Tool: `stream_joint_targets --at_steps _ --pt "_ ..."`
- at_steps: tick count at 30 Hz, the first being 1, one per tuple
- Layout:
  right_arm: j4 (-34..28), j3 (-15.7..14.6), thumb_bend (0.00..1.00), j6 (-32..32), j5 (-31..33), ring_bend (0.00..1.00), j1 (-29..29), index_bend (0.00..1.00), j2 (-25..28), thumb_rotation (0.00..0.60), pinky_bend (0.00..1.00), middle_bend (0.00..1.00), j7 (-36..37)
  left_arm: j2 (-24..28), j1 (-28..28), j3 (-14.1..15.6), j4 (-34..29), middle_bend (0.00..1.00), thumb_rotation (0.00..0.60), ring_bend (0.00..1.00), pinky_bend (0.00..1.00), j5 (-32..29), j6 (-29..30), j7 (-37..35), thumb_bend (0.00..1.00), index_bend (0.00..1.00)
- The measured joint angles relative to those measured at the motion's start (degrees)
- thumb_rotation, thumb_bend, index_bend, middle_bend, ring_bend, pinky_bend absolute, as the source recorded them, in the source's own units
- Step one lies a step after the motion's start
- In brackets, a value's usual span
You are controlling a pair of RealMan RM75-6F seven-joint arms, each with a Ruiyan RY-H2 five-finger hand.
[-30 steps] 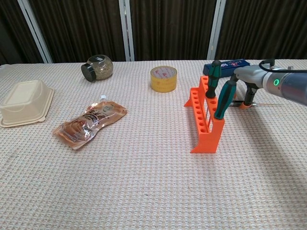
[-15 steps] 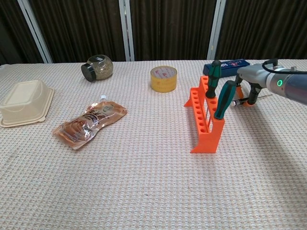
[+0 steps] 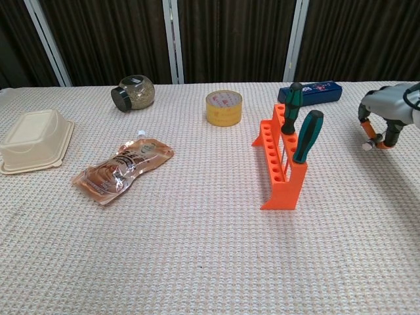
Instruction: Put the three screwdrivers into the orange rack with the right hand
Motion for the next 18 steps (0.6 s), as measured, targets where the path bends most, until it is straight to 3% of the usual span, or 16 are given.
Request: stream_joint_targets --at_steps 4,9,13,18 --pt "-0.14 -1.34 0.30 0.88 -1.23 0.00 -1.51 0.55 0.11 0.600 0.00 0.21 -0.86 0.01 -0.22 -0.06 -0.50 0.02 0.600 0.00 0.00 0.28 -0.05 0.56 0.28 0.26" --pt "-0.30 -1.74 0.29 1.31 -3.28 0.00 -1.93 0.39 -0.32 0.600 0.00 0.20 -0.25 0.14 -0.31 -0.08 -1.09 0.02 0.600 0.00 0.00 0.30 -0.04 1.14 0.28 0.26" --pt "-1.19 -1.86 0.27 2.26 -6.06 0.00 -1.69 0.38 -0.36 0.600 0.00 0.19 0.38 0.30 -0.25 -0.05 -1.47 0.02 0.600 0.00 0.00 0.28 0.12 1.45 0.28 0.26" --pt "-2.31 -2.44 0.27 3.49 -9.60 0.00 -1.23 0.45 -0.23 0.600 0.00 0.19 0.24 0.47 0.02 0.07 -1.55 0.02 0.600 0.00 0.00 0.03 0.33 1.44 0.28 0.26"
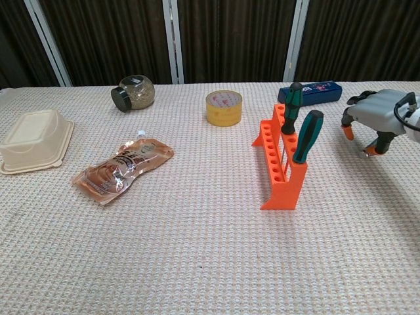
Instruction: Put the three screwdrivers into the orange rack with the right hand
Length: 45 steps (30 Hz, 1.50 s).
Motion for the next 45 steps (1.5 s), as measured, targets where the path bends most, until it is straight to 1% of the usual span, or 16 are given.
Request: stream_joint_targets --at_steps 3,7,14,17,31,40,45 --pt "-0.08 -0.91 0.27 1.17 -2.21 0.00 -0.09 0.47 -0.26 0.600 0.00 0.19 -0.83 0.05 0.05 0.04 0.16 0.02 0.600 0.00 0.00 -0.19 -0.09 -0.22 0.28 0.26" --pt "0.51 -2.04 0.26 2.82 -4.51 0.00 -0.66 0.47 -1.06 0.600 0.00 0.19 -2.75 0.08 0.02 -0.01 0.35 0.02 0.600 0.00 0.00 -0.22 -0.12 -0.51 0.28 0.26" --pt "2.37 -2.96 0.18 4.69 -7.48 0.00 -1.56 0.46 -1.96 0.600 0.00 0.19 -4.34 0.03 -0.13 -0.10 0.44 0.02 0.600 0.00 0.00 -0.23 -0.25 -0.73 0.28 0.26" --pt "2.97 -2.90 0.17 4.82 -8.29 0.00 -1.67 0.47 -1.98 0.600 0.00 0.19 -4.39 0.04 -0.14 -0.07 0.39 0.02 0.600 0.00 0.00 -0.22 -0.28 -0.72 0.28 0.26" --pt "4.60 -3.01 0.17 3.60 -10.57 0.00 -2.50 0.49 -0.88 0.600 0.00 0.19 -3.64 0.31 -0.23 -0.15 -0.45 0.02 0.600 0.00 0.00 -0.47 -0.29 0.14 0.28 0.26" --pt "7.50 -3.28 0.17 1.93 -11.84 0.00 -2.95 0.50 -1.98 0.600 0.00 0.19 -2.08 0.68 -0.12 0.03 -1.28 0.01 0.600 0.00 0.00 -0.32 -0.14 0.70 0.28 0.26" --pt "10.28 -2.71 0.12 0.73 -12.06 0.00 -2.80 0.52 -3.23 0.600 0.00 0.19 -0.94 0.96 0.01 0.19 -1.58 0.01 0.600 0.00 0.00 -0.32 -0.11 0.68 0.28 0.26"
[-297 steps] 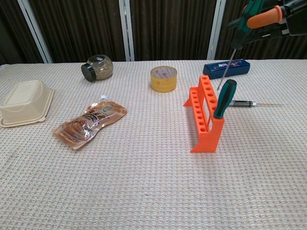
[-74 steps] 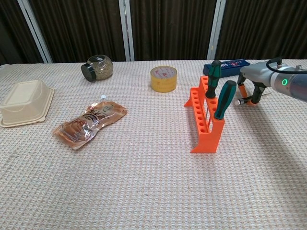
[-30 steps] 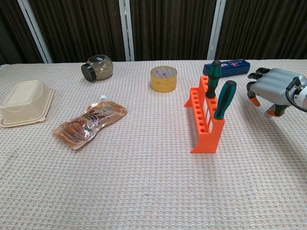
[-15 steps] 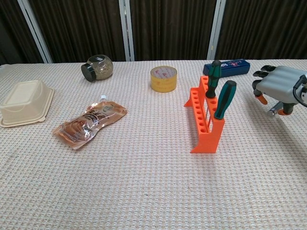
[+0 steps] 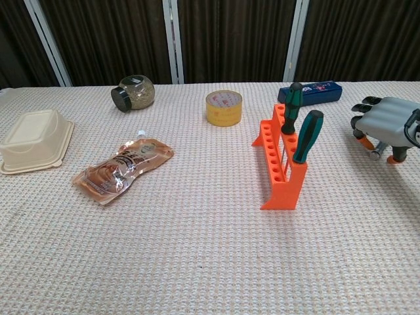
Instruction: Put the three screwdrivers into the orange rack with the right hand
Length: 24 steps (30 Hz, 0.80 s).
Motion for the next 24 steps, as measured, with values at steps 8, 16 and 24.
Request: stream_joint_targets --at_steps 8,16,24 --pt "1.93 0.72 0.11 -0.19 -1.23 0.00 0.24 0.56 -1.21 0.600 0.00 0.19 1.08 -0.11 -0.09 0.01 0.15 0.01 0.600 0.00 0.00 -0.17 -0.26 -0.04 0.28 0.26" --pt "3.00 1.26 0.10 -0.36 -1.87 0.00 0.22 0.58 -1.93 0.600 0.00 0.20 1.16 -0.12 -0.12 0.07 0.44 0.01 0.600 0.00 0.00 -0.43 -0.54 -0.24 0.28 0.25" --pt "3.80 2.11 0.00 -0.27 -2.17 0.00 0.28 0.58 -2.38 0.600 0.00 0.20 1.16 0.05 -0.16 0.17 0.43 0.00 0.600 0.00 0.00 -0.58 -0.84 -0.31 0.28 0.25"
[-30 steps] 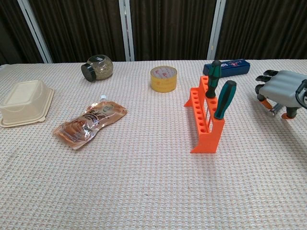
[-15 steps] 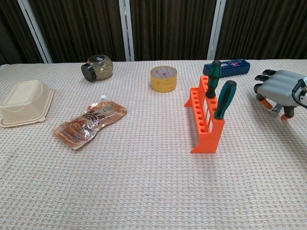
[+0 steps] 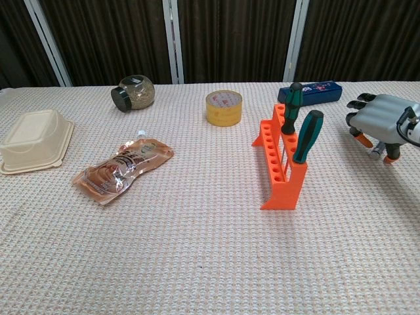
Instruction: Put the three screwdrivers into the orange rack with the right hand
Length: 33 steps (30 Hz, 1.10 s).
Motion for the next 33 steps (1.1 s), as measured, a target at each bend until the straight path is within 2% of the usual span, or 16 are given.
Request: stream_joint_targets --at_steps 9,23,33 --pt "1.02 0.71 0.01 0.32 -0.32 0.00 -0.12 0.58 -0.64 0.600 0.00 0.20 0.82 0.08 -0.16 0.01 -0.25 0.00 0.600 0.00 0.00 -0.05 -0.25 0.26 0.28 0.25" --pt "2.17 0.87 0.20 -0.01 -1.11 0.00 -0.54 0.55 -1.16 0.600 0.00 0.20 1.64 0.48 -0.47 0.18 -0.73 0.00 0.600 0.00 0.00 -0.12 -0.93 0.73 0.29 0.23" --pt "2.94 1.22 0.25 -0.59 -1.26 0.00 -0.47 0.54 -1.78 0.600 0.00 0.20 1.76 0.88 -0.57 0.31 -1.14 0.00 0.600 0.00 0.00 -0.39 -1.28 1.10 0.29 0.21"
